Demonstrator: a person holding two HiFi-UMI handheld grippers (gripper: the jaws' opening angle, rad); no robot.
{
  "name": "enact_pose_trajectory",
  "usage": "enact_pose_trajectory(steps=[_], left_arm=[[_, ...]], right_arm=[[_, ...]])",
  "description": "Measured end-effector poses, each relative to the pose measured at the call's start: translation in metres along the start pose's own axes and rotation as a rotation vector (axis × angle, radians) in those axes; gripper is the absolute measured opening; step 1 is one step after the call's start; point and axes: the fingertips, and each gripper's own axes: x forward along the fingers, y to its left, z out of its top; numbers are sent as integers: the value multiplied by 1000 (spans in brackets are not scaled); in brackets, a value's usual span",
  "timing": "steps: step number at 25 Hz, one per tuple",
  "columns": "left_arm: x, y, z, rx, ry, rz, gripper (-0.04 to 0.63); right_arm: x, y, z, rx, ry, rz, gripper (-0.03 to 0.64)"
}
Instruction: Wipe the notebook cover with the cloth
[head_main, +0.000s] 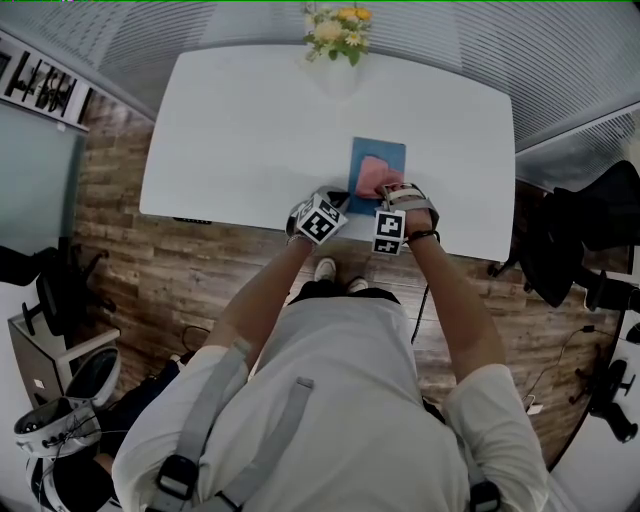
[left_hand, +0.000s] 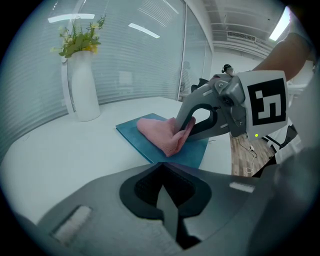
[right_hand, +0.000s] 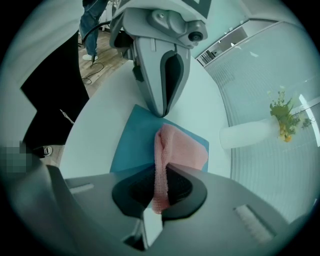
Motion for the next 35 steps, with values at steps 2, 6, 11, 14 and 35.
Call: enact_pose_trajectory(steps=[2, 6, 11, 14, 35], left_arm=[[1, 1, 0, 1, -1, 1, 3], [0, 1, 0, 4, -4, 0, 3], [-1, -1, 0, 1, -1, -3, 3], [-2, -2, 0, 2, -1, -2, 3], [-3, -3, 2, 5, -5, 4, 3]], right_arm=[[-1, 2, 2, 3, -4, 2, 3], [-6, 8, 5, 8, -8, 1, 5], [-12, 15, 8, 5, -11, 1, 3], [-16, 19, 10, 2, -13, 2, 3], [-37, 45, 26, -36, -37, 22, 5]])
